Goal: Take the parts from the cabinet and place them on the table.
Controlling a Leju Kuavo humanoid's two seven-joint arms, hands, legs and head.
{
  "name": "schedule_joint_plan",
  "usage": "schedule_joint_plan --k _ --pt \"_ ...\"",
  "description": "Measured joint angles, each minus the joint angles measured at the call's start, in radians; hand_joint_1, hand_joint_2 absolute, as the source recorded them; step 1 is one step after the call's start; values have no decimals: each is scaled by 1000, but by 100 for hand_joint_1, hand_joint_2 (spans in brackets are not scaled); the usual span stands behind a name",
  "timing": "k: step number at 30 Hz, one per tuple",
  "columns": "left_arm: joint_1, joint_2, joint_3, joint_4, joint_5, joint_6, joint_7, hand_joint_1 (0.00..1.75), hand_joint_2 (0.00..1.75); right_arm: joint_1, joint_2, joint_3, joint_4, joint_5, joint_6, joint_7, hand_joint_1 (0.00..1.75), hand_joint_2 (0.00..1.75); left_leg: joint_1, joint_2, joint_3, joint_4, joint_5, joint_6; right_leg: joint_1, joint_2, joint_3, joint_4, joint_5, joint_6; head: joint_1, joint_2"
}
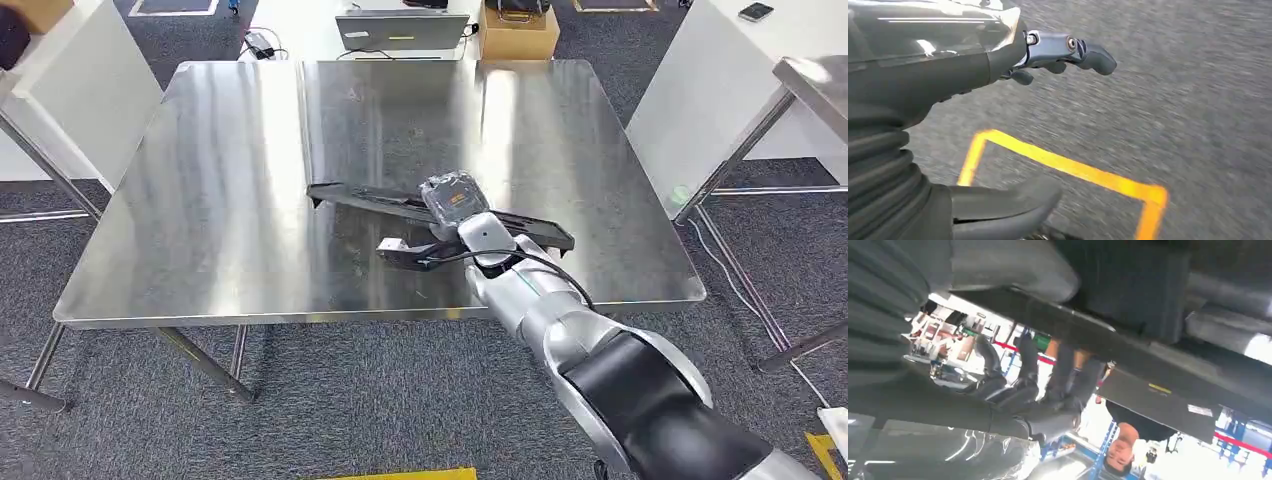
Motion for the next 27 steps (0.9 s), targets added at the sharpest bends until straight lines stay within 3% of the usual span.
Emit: schedule_joint_plan --k 4,11,18,21,23,27 --pt "11 -1 12 0 -7 -18 59 0 0 4 14 -10 1 17 0 -1 0 0 0 0 0 0 0 0 0 0 0 0 0 0 0 0" --pt "16 -1 20 0 -10 -52 56 0 0 6 22 -39 1 33 -14 -8 0 0 0 0 0 0 0 0 0 0 0 0 0 0 0 0" --pt "18 -2 38 0 -1 -92 41 0 0 12 34 -109 -48 -3 -90 -65 0 0 0 0 0 0 0 0 0 0 0 0 0 0 0 0" --pt "20 -3 43 0 -3 -112 26 0 0 54 38 -169 -148 -109 -173 -166 0 0 0 0 0 0 0 0 0 0 0 0 0 0 0 0" --pt "21 -4 44 0 -19 -110 9 0 0 120 39 -236 -304 -220 -174 -237 0 0 0 -1 0 0 0 0 0 -1 0 0 0 0 0 0" --pt "25 -8 48 0 -23 -107 2 0 0 202 34 -311 -522 -253 -137 -251 0 0 0 -1 0 0 0 0 0 -1 0 0 0 0 0 0"
